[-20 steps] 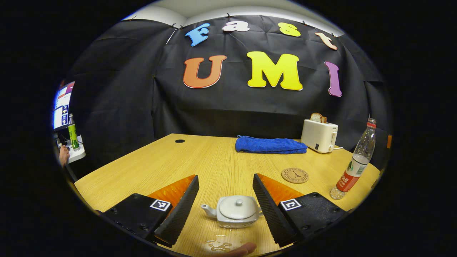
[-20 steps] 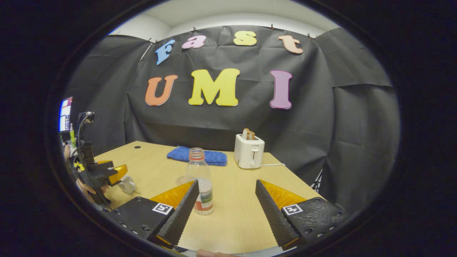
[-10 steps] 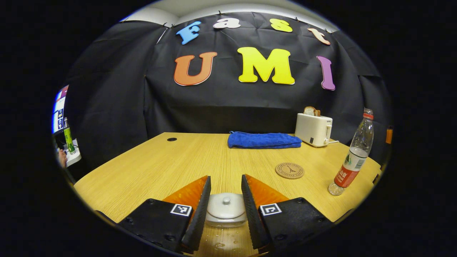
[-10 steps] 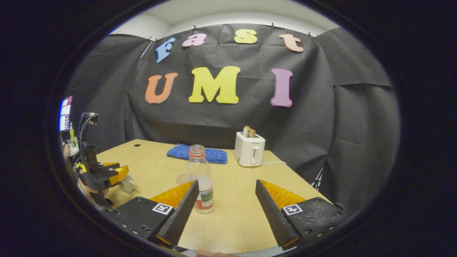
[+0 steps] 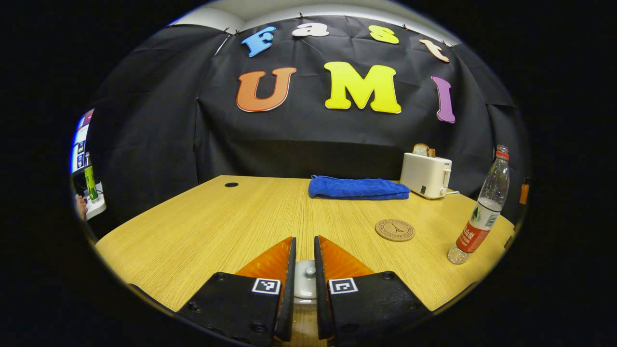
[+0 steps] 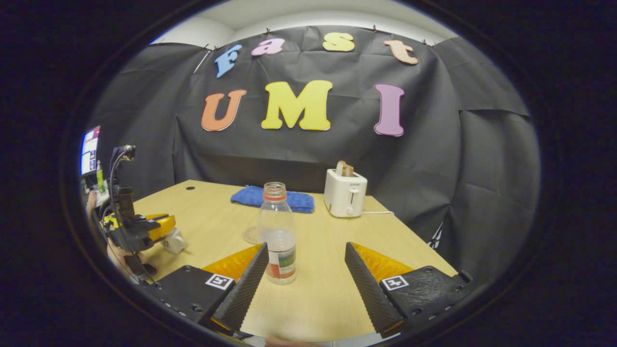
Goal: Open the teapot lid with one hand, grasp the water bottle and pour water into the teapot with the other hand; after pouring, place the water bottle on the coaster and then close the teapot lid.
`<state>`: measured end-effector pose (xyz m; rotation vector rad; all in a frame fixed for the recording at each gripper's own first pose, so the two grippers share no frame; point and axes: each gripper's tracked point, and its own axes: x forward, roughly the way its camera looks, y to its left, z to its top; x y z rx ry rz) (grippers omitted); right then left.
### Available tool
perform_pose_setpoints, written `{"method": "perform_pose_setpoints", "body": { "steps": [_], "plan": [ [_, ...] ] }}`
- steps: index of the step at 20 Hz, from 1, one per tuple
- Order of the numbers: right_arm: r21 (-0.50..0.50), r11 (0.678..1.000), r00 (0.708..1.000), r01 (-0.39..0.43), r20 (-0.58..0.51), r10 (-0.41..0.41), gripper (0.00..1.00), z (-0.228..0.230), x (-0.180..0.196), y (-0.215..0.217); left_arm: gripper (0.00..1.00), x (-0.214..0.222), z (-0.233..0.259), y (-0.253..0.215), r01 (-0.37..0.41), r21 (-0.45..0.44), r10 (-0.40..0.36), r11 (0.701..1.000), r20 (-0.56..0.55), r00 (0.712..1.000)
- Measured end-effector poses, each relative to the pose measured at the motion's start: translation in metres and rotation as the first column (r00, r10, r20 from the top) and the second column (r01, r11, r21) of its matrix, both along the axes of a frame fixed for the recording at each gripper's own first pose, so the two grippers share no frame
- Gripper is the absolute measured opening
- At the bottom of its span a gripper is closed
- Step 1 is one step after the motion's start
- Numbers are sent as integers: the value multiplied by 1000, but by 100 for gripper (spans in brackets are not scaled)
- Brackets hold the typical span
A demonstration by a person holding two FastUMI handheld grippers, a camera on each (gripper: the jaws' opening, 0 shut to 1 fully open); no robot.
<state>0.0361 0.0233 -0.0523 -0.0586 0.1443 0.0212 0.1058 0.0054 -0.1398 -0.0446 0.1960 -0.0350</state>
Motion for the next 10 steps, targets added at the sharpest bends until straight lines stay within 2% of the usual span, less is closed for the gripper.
{"method": "perform_pose_setpoints", "body": {
  "steps": [1, 2, 4, 5, 8, 10],
  "plan": [
    [-18, 1000, 1000, -11, -8, 10, 98, -4, 2, 3, 21, 1, 0, -1, 1, 6, -1, 1000, -1, 1000],
    [-35, 999, 1000, -19, -8, 18, 95, -6, 5, 7, 19, 0, 0, -2, 4, 5, -4, 1000, 0, 1000],
    [-57, 998, 999, -41, -8, 40, 95, -13, 12, 15, 8, -1, -1, -2, 1, 9, -1, 1000, -6, 1000],
    [-60, 997, 999, -54, -9, 53, 98, -18, 16, 20, 7, -1, 0, -1, 1, 9, -1, 1000, -4, 1000],
    [-41, 996, 997, -77, 9, 78, 98, -25, 26, 31, 5, -10, 4, 1, 2, -32, -3, 999, -36, 999],
    [0, 996, 995, -92, 29, 92, 95, -27, 34, 37, 5, -15, 17, 2, 5, -41, -6, 999, -16, 1000]
  ]
}}
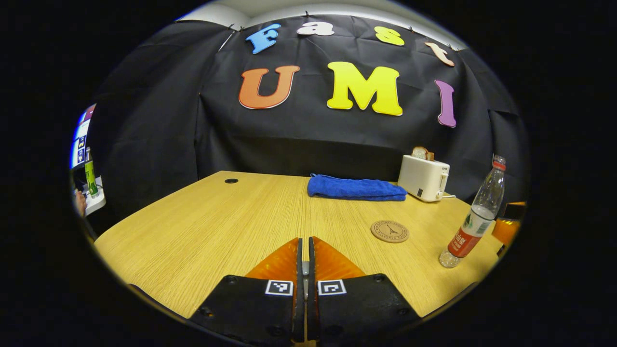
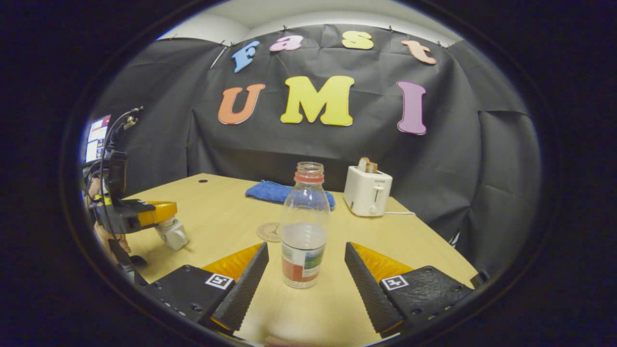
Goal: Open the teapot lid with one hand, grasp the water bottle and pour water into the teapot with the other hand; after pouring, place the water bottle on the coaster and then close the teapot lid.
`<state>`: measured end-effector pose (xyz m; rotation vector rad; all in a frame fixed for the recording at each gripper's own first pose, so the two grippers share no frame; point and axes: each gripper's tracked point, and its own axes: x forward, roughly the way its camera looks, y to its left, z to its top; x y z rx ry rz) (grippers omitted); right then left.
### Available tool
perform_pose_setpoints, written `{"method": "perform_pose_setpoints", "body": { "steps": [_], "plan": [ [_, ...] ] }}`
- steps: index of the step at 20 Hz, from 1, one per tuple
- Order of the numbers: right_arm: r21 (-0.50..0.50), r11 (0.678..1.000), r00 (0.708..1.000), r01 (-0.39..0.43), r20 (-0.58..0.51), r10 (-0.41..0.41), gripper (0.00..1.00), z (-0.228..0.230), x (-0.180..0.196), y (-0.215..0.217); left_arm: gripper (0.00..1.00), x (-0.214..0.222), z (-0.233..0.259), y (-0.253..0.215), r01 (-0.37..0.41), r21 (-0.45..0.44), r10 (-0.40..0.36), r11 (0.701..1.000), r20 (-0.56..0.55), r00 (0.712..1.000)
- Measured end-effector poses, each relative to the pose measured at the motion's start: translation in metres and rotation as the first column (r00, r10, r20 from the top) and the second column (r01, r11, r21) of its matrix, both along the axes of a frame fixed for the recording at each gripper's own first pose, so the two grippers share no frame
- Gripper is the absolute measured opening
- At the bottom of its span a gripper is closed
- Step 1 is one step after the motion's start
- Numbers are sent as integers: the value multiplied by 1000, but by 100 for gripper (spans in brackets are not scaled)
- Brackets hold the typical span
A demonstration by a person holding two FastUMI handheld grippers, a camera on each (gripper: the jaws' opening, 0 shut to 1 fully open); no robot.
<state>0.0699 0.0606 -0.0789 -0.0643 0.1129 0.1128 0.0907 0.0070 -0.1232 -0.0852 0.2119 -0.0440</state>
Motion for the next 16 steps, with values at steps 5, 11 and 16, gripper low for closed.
{"method": "perform_pose_setpoints", "body": {
  "steps": [5, 11, 16],
  "plan": [
    [121, 993, 999, -11, 41, 6, 98, 1, 21, 8, 5, -9, 23, 7, 4, -16, -4, 1000, 31, 1000],
    [135, 990, 999, 31, 20, -34, 94, -5, 46, 7, 5, -26, 49, 18, 5, 19, -6, 1000, 46, 999],
    [98, 994, 998, 52, 42, -56, 89, -1, 52, 11, 5, -48, 77, 22, 35, 69, -40, 997, 81, 996]
  ]
}}
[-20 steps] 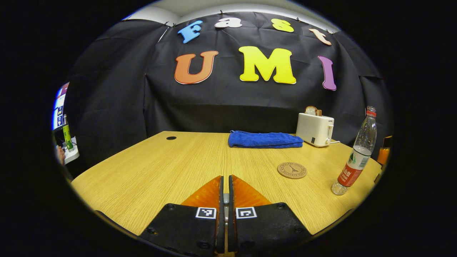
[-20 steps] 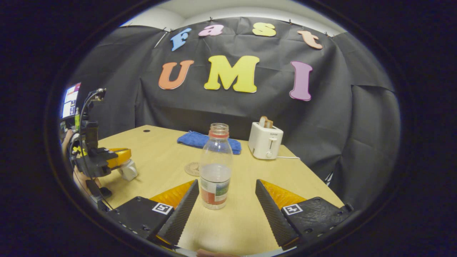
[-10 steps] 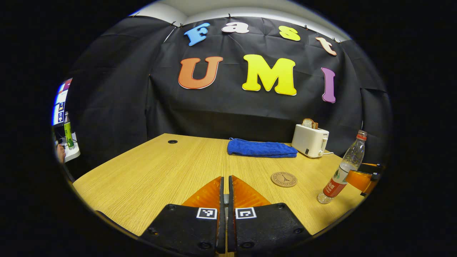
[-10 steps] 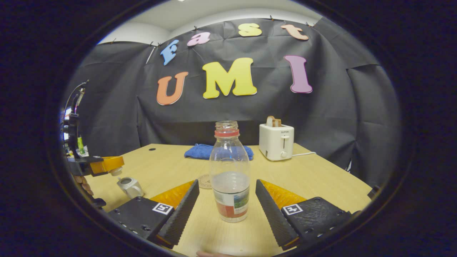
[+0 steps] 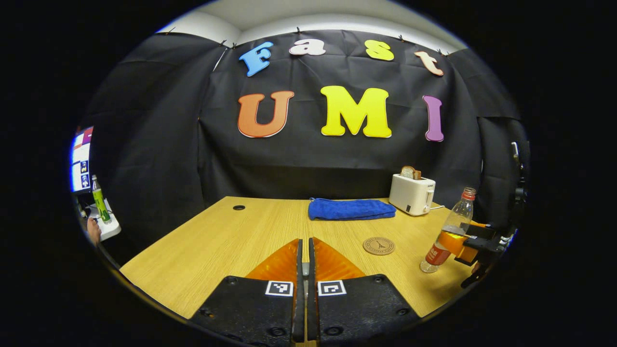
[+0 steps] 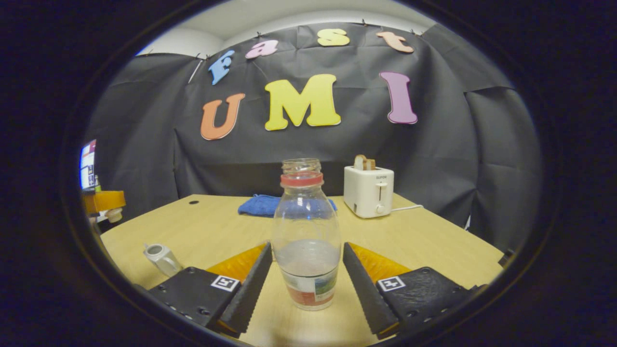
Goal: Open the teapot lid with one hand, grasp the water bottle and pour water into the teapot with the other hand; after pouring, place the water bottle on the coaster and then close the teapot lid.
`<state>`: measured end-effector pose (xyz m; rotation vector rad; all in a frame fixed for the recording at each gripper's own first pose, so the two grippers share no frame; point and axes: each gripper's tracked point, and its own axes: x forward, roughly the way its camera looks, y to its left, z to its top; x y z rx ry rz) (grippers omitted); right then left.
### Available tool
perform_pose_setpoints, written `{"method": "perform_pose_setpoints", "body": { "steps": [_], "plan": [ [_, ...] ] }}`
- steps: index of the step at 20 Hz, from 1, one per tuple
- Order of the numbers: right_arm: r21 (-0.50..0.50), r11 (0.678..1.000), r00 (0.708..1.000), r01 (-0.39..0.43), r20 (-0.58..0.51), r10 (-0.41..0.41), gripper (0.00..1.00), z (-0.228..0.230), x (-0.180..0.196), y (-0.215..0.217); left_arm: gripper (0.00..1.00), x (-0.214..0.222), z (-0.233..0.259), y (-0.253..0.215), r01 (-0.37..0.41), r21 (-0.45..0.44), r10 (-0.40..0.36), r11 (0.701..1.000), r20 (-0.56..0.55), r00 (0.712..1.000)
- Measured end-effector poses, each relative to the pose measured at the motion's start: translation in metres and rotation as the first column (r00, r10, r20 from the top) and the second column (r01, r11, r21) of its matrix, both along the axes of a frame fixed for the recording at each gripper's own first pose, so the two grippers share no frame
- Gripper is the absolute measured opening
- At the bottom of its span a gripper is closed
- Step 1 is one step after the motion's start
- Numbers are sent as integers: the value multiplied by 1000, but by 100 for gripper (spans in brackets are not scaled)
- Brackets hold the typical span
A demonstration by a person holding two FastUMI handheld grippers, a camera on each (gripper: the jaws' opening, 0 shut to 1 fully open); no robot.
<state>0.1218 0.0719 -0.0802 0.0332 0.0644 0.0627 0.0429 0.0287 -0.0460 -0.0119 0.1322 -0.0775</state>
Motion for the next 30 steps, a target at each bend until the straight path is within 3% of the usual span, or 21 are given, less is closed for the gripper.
{"method": "perform_pose_setpoints", "body": {
  "steps": [2, 5, 9, 12, 15, 20, 23, 28, 30],
  "plan": [
    [-25, 999, 1000, 24, 1, -24, 76, -1, 2, -3, 5, -7, 6, 1, 9, 17, -9, 1000, 5, 1000],
    [-40, 999, 1000, 23, -2, -23, 75, 7, -5, 7, 5, -18, 20, 4, 20, 51, -21, 998, 28, 999],
    [-139, 990, 999, 23, 41, -18, 74, 30, -22, 33, 4, -25, 32, 13, 18, 64, -21, 998, 56, 998],
    [-255, 965, 996, 65, 76, -47, 74, 43, -29, 50, 5, -25, 31, 32, -21, 83, 16, 996, 54, 998],
    [-393, 914, 993, 98, 98, -64, 75, 44, -31, 69, 5, -26, 33, 49, -43, 63, 40, 997, 44, 998],
    [-614, 782, 993, 104, 101, -52, 74, 27, -24, 99, 4, -30, 34, 77, -74, -9, 74, 997, 43, 996],
    [-731, 669, 990, 131, 130, -52, 75, 18, -20, 111, 5, -30, 31, 94, -92, -14, 93, 996, 38, 995],
    [-869, 446, 975, 214, 219, -42, 75, 13, -14, 123, 5, -30, 28, 105, -102, -40, 104, 994, 30, 994],
    [-895, 381, 971, 232, 238, -33, 76, 9, -12, 125, 5, -30, 25, 108, -107, -28, 108, 994, 23, 994]
  ]
}}
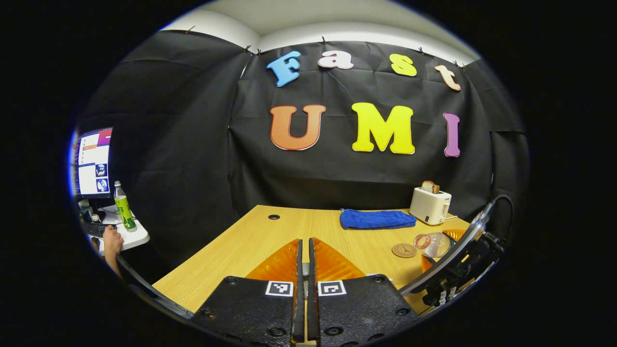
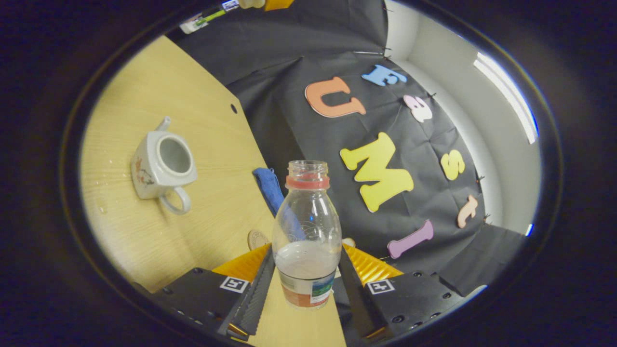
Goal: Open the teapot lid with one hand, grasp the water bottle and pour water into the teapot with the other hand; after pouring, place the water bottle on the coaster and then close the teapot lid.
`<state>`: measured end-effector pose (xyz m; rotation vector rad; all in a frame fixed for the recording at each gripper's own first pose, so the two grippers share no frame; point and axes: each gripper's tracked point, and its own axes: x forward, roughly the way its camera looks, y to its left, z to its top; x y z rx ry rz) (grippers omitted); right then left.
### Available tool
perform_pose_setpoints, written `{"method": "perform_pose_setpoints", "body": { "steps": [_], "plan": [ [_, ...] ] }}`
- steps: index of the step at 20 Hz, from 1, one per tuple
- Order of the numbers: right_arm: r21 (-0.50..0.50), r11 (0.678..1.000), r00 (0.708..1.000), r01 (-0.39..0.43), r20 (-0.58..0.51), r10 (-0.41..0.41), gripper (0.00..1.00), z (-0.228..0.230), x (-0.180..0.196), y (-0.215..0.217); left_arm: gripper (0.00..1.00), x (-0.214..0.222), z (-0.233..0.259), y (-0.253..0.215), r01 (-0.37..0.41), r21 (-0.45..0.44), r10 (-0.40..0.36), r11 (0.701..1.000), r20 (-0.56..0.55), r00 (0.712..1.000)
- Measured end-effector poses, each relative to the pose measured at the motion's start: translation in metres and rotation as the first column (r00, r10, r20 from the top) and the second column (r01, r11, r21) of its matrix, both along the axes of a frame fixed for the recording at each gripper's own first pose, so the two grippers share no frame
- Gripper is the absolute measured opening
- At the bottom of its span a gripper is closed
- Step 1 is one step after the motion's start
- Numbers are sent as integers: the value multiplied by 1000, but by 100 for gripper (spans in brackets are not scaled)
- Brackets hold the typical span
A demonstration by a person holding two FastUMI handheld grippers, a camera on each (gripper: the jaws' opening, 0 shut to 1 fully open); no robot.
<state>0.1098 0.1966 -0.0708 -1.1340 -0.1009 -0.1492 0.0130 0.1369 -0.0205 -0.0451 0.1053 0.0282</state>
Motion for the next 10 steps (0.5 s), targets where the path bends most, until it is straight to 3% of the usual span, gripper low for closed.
{"method": "perform_pose_setpoints", "body": {
  "steps": [6, 10],
  "plan": [
    [-165, 986, 1000, 8, 7, -7, 76, -9, 8, 6, 5, 2, -8, -1, 1, 43, 1, 999, -26, 1000],
    [-316, 948, 999, 30, 44, -17, 74, -5, 10, 9, 5, 2, -7, -2, 6, 75, -4, 997, -33, 999]
  ]
}}
